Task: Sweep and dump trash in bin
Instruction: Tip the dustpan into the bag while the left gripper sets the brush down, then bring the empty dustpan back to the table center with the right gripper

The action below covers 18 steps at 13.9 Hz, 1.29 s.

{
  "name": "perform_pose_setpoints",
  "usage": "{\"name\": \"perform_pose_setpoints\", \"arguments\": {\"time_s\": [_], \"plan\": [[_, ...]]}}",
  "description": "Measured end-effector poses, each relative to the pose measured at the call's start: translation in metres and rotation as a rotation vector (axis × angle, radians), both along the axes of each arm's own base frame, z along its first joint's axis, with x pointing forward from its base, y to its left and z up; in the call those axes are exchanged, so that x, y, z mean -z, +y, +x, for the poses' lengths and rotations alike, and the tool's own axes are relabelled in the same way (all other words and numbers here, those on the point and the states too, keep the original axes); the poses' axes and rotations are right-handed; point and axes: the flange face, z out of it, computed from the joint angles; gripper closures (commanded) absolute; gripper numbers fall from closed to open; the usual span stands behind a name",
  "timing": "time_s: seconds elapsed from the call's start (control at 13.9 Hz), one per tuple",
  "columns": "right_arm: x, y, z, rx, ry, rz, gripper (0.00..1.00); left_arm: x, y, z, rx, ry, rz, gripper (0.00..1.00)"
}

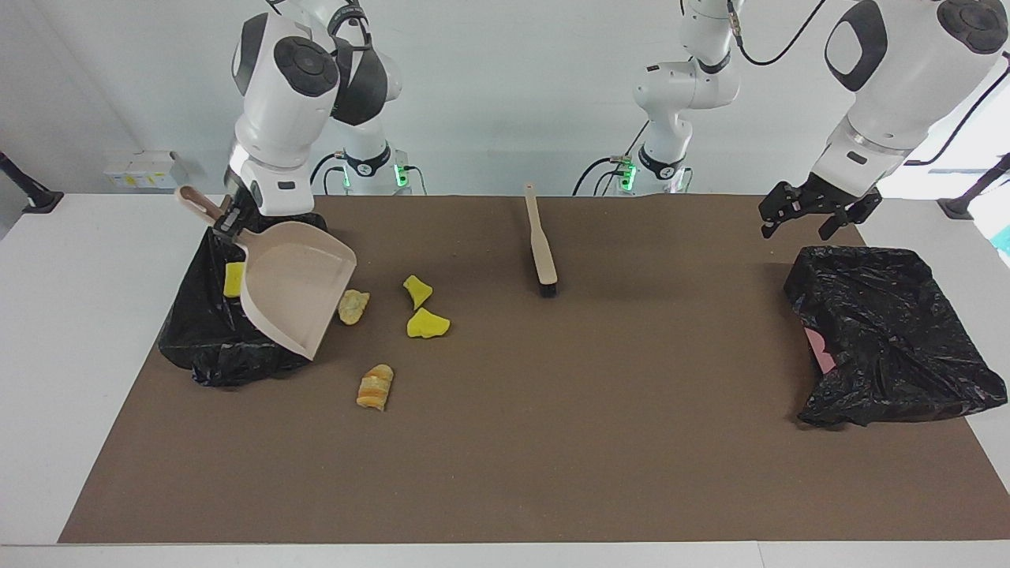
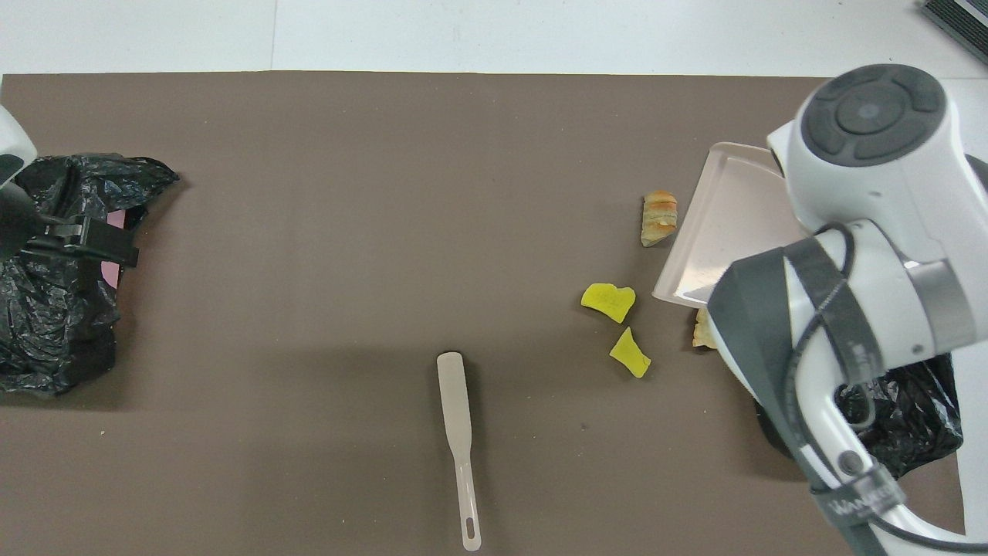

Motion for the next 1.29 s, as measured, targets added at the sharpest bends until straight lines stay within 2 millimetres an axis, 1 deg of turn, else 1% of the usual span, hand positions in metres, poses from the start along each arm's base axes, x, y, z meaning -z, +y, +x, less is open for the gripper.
{"name": "perform_pose_setpoints", "arguments": {"time_s": [0.14,0.22,0.29,0.36,0.5,0.57,0.65,0.86,1.0,1.15,1.29], "plan": [[0.024,0.045,0.007,0.173,-0.067,0.057,1.0,0.0,0.0,0.0,0.002,0.002,0.0,0.0],[0.031,0.065,0.009,0.259,-0.109,0.09,1.0,0.001,0.0,0.0,0.002,0.003,0.0,0.0],[0.034,0.082,0.009,0.339,-0.148,0.124,1.0,0.001,0.0,0.0,0.002,0.004,0.0,0.0],[0.034,0.094,0.008,0.419,-0.177,0.161,1.0,0.002,0.001,0.0,0.001,0.005,0.0,0.0],[0.032,0.115,0.012,0.553,-0.215,0.212,1.0,0.002,0.001,-0.001,0.001,0.006,0.0,0.0],[0.035,0.13,0.016,0.614,-0.238,0.224,1.0,0.002,0.001,-0.001,0.002,0.007,0.0,0.0],[0.042,0.148,0.021,0.673,-0.251,0.239,1.0,0.004,0.001,-0.003,0.003,0.011,0.001,0.0],[0.081,0.215,0.031,0.803,-0.291,0.298,1.0,0.005,0.003,-0.007,0.0,0.017,0.002,0.0],[0.11,0.255,0.029,0.877,-0.309,0.342,1.0,0.005,0.003,-0.008,-0.002,0.017,0.002,0.0],[0.133,0.286,0.023,0.923,-0.316,0.37,1.0,0.005,0.003,-0.009,-0.002,0.018,0.002,0.0],[0.148,0.315,0.011,0.949,-0.319,0.385,1.0,0.005,0.003,-0.009,-0.002,0.018,0.002,0.0]]}}
